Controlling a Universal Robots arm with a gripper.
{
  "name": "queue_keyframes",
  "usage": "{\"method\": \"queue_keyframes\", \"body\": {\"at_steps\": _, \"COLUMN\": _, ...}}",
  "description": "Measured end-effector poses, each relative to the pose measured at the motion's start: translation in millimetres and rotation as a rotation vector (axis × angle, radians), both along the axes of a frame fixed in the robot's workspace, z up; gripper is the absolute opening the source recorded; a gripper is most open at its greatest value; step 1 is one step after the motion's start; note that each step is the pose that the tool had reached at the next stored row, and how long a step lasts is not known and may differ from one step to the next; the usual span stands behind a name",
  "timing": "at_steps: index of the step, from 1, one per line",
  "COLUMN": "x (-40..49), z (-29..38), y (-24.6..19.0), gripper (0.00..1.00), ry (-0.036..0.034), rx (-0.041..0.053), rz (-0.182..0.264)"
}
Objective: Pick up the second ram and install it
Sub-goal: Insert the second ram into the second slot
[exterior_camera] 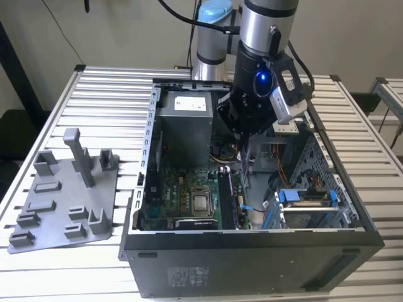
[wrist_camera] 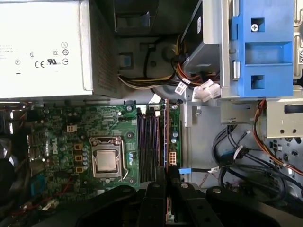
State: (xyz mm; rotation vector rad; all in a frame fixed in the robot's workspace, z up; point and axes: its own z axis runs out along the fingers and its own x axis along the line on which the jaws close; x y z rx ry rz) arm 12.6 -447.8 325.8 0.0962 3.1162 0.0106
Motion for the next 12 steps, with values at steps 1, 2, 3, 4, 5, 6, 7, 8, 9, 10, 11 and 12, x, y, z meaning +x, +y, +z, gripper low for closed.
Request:
{"method": "queue_keyframes", "body": {"at_steps": 1, "x": 0.1, "z": -1.3, "y": 0.0, "gripper": 0.14, "ry": 0.0000, "rx": 0.0000, "rz": 0.000}}
{"method": "queue_keyframes", "body": {"at_steps": 2, "x": 0.1, "z": -2.5, "y": 0.0, "gripper": 0.14, "ry": 0.0000, "rx": 0.0000, "rz": 0.000}}
{"method": "queue_keyframes", "body": {"at_steps": 3, "x": 0.1, "z": -3.5, "y": 0.0, "gripper": 0.14, "ry": 0.0000, "rx": 0.0000, "rz": 0.000}}
{"method": "queue_keyframes", "body": {"at_steps": 4, "x": 0.1, "z": -4.4, "y": 0.0, "gripper": 0.14, "ry": 0.0000, "rx": 0.0000, "rz": 0.000}}
{"method": "queue_keyframes", "body": {"at_steps": 5, "x": 0.0, "z": -5.4, "y": 0.0, "gripper": 0.14, "ry": -0.0010, "rx": 0.0000, "rz": 0.000}}
{"method": "queue_keyframes", "body": {"at_steps": 6, "x": -0.2, "z": -6.7, "y": 0.0, "gripper": 0.14, "ry": -0.0033, "rx": 0.0000, "rz": 0.000}}
{"method": "queue_keyframes", "body": {"at_steps": 7, "x": -0.3, "z": -8.6, "y": 0.0, "gripper": 0.14, "ry": -0.0054, "rx": 0.0001, "rz": 0.000}}
{"method": "queue_keyframes", "body": {"at_steps": 8, "x": -0.3, "z": -10.4, "y": 0.0, "gripper": 0.14, "ry": -0.0068, "rx": 0.0000, "rz": 0.000}}
{"method": "queue_keyframes", "body": {"at_steps": 9, "x": -0.4, "z": -12.2, "y": 0.0, "gripper": 0.14, "ry": -0.0088, "rx": 0.0001, "rz": 0.000}}
{"method": "queue_keyframes", "body": {"at_steps": 10, "x": -0.4, "z": -13.6, "y": 0.0, "gripper": 0.14, "ry": -0.0119, "rx": 0.0001, "rz": 0.002}}
{"method": "queue_keyframes", "body": {"at_steps": 11, "x": -0.5, "z": -14.6, "y": 0.0, "gripper": 0.14, "ry": -0.0147, "rx": 0.0001, "rz": 0.010}}
{"method": "queue_keyframes", "body": {"at_steps": 12, "x": -0.8, "z": -16.0, "y": -0.1, "gripper": 0.14, "ry": -0.0156, "rx": 0.0004, "rz": 0.017}}
